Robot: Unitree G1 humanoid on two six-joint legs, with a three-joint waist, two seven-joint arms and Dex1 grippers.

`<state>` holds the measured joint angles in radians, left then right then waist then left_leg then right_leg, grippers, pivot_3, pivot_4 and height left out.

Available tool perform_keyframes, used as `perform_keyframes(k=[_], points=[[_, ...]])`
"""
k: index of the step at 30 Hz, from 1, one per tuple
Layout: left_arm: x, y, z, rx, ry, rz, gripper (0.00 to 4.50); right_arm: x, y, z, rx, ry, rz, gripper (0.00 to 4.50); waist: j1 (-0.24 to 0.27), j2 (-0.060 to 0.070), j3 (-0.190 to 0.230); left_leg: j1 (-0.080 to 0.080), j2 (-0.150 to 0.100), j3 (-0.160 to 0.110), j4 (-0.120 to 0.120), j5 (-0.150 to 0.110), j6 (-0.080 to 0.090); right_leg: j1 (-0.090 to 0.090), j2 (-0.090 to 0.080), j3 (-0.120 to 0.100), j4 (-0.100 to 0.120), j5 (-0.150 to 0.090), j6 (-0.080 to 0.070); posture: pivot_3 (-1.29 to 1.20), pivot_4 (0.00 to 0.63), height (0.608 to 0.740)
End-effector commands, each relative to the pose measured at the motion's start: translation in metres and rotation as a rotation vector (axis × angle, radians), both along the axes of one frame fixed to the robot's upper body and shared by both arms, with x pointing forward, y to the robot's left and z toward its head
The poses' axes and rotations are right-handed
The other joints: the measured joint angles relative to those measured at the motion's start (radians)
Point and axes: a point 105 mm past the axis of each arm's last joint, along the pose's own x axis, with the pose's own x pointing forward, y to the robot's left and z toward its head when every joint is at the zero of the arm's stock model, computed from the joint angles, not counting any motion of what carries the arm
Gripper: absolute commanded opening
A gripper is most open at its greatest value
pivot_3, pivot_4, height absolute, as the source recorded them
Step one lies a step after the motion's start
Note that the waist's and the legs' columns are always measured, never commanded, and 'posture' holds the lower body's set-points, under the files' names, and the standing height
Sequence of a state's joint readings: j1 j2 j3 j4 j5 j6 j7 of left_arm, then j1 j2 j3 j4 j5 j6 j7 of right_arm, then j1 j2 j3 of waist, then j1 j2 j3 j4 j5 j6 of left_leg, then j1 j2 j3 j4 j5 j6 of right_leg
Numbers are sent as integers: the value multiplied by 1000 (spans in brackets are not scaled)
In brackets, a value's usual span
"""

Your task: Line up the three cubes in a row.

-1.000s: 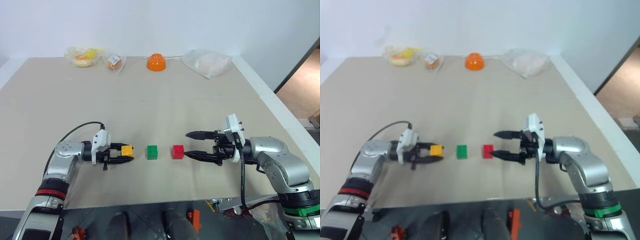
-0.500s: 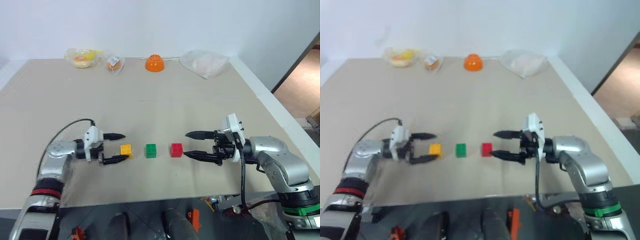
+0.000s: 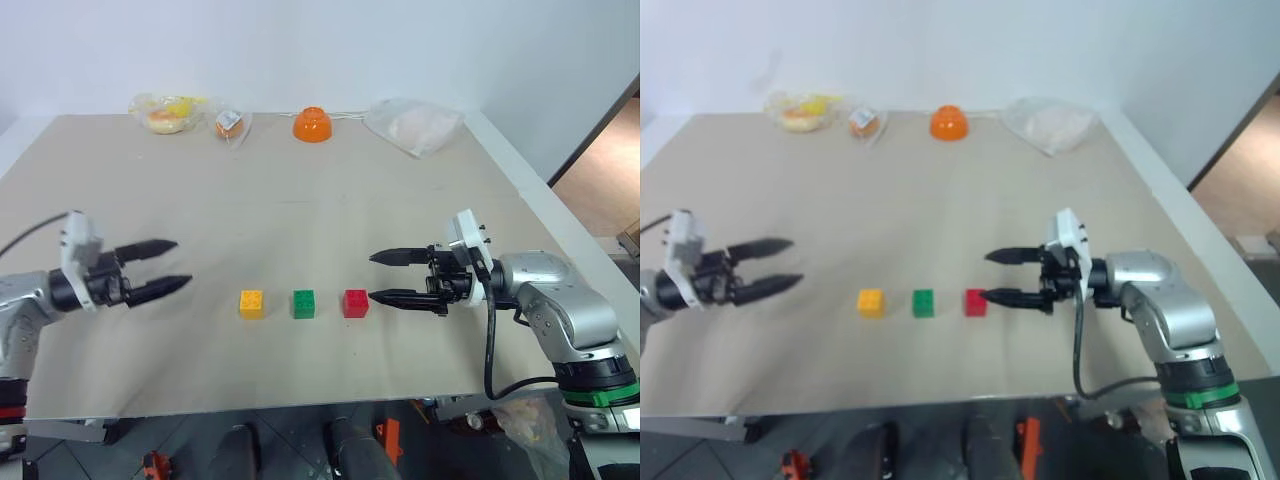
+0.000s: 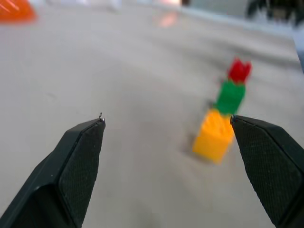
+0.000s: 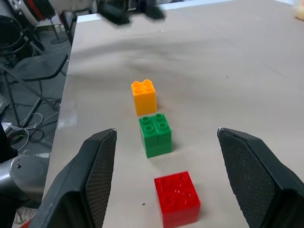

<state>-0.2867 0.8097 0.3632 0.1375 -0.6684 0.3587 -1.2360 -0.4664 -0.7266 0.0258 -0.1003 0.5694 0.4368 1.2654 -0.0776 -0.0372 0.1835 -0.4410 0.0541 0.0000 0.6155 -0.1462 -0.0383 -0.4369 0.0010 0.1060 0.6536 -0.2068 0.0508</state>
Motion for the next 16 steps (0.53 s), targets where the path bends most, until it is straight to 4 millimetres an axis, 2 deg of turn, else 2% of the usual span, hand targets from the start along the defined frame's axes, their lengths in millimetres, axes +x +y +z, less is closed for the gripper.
perform_keyframes(k=[1, 5, 9, 11, 16], points=[[7, 14, 27, -106, -116, 175, 4362, 4, 2, 6, 11, -40, -4, 3537, 1, 0, 0, 0, 0, 0, 0, 0, 0, 0, 0, 0, 0, 0, 0, 0, 150, 740], [13, 22, 6, -129, -78, 409, 4362, 9, -2, 2, 73, -23, -87, 3537, 2, 0, 0, 0, 0, 0, 0, 0, 0, 1, 0, 0, 0, 0, 0, 0, 150, 740], [4, 22, -13, -147, -54, 542, 4362, 9, -12, -2, 114, -11, -178, 3537, 3, 0, 0, -1, 0, 0, 0, -1, -2, 1, 0, 0, -1, -1, 2, 0, 150, 740], [-1, 25, -27, -150, -14, 613, 4362, 13, -25, -2, 149, -12, -268, 3537, 3, -1, 0, -1, 0, 0, 0, -1, -2, 1, 0, 1, 0, -1, 2, 0, 150, 740], [-6, 30, -31, -216, -12, 690, 4362, 17, -40, 3, 213, -15, -374, 3537, 3, -1, 0, 1, -1, 0, 2, -1, -2, 2, 0, 1, 0, 0, 1, 0, 150, 740]])
